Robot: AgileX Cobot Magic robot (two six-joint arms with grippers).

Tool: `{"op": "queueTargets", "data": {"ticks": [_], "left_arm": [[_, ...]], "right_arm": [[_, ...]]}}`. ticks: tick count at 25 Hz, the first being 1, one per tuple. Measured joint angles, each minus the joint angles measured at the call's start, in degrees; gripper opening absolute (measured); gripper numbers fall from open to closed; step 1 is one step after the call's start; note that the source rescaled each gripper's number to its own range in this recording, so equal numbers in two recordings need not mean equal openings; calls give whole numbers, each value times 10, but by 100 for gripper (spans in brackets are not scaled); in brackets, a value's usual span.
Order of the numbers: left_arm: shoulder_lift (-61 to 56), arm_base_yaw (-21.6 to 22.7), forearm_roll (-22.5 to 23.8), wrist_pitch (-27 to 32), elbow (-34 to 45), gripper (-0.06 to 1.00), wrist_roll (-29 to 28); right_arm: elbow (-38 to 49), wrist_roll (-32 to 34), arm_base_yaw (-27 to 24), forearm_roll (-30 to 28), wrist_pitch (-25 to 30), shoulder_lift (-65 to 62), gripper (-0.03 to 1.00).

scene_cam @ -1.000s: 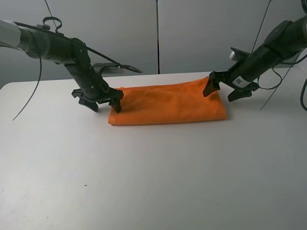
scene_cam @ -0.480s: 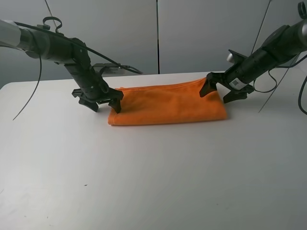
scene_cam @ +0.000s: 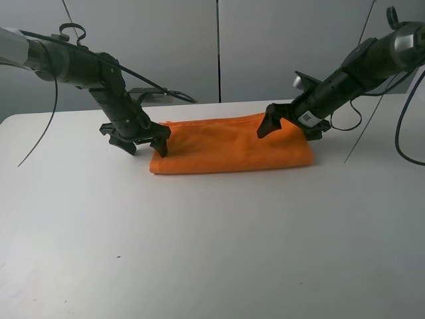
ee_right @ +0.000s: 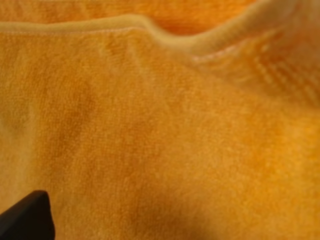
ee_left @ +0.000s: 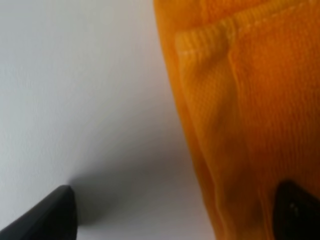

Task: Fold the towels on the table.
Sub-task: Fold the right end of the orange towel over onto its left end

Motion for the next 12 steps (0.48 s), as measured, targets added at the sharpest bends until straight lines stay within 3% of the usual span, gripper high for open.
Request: {"op": "queueTargets", "data": {"ticks": [3,5,8,10,12], "left_arm": [[0,0,0,0,0,100,0],[0,0,0,0,0,100,0],[0,0,0,0,0,100,0],[0,0,0,0,0,100,1],[0,0,0,0,0,100,1]], "right_arm": [[0,2,1,1,1,0,100],[0,2,1,0,1,1,90],[0,5,1,-8,1,8,48],[2,7,1,-12,1,10,10],[2,9,1,-12,1,11,4]]}}
